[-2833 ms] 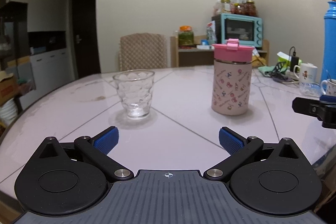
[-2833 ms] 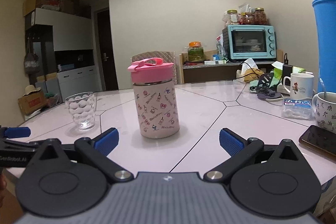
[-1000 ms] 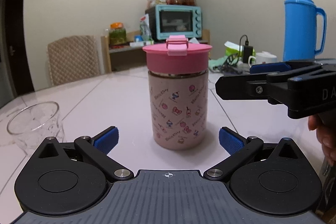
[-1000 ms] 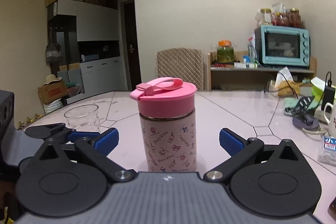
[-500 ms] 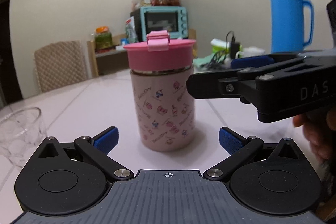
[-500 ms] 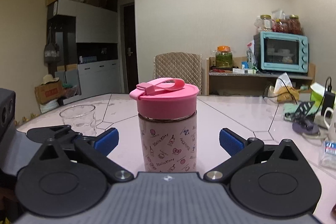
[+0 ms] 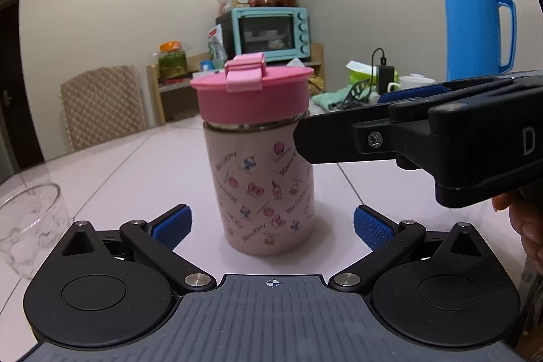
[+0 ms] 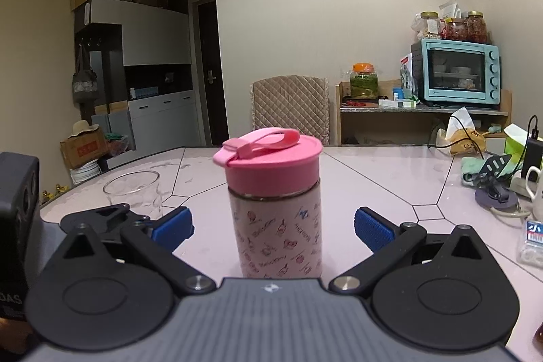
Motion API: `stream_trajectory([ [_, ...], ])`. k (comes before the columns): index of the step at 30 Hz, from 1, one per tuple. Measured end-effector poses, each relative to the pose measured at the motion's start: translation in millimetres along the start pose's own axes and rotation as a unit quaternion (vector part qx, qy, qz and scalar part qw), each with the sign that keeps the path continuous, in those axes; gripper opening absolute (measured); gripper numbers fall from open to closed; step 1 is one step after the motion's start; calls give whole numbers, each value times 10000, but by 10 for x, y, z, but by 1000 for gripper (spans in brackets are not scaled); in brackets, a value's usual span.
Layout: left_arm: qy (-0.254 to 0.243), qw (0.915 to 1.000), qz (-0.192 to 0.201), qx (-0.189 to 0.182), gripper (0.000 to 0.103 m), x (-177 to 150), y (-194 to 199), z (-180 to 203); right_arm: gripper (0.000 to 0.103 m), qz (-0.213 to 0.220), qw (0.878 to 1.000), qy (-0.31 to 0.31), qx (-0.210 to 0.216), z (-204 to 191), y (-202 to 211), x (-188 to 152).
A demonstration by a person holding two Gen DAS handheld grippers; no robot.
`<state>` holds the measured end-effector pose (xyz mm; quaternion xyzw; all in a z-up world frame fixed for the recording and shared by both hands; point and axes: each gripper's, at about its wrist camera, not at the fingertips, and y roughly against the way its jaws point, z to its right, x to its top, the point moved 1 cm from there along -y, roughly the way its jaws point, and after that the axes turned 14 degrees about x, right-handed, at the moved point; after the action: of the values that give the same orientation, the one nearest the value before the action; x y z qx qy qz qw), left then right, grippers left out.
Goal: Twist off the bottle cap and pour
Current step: 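Close the left gripper around the bottle body while the right gripper moves to the lid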
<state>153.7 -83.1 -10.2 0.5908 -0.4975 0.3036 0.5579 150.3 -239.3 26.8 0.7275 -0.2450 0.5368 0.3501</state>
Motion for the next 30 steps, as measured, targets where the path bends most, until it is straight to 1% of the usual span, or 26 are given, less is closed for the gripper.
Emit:
stream_trajectory([
  [3, 0, 10000, 12, 4, 103, 60, -77, -1, 103, 26, 10000, -18, 6, 70, -25, 45],
  [6, -64, 10000, 26, 0, 103, 93, -130, 0, 103, 33, 10000, -7, 21, 55, -120, 61],
  [11, -125, 9999, 65, -92, 103, 155, -240, -49, 103, 39, 10000, -5, -10, 96, -213, 104],
  [16, -214, 9993, 121, -282, 103, 189, -330, -103, 103, 46, 10000, -5, 7, 87, -282, 118],
  [21, -201, 9987, 166, -434, 103, 199, -386, -167, 103, 39, 10000, 4, 14, 59, -317, 127],
  [26, -269, 9967, 237, -729, 103, 196, -459, -199, 103, 63, 10000, 4, 1, 68, -292, 124],
  [30, -294, 9943, 406, -937, 103, 196, -514, -196, 103, 88, 9999, -5, -49, 46, -267, 119],
])
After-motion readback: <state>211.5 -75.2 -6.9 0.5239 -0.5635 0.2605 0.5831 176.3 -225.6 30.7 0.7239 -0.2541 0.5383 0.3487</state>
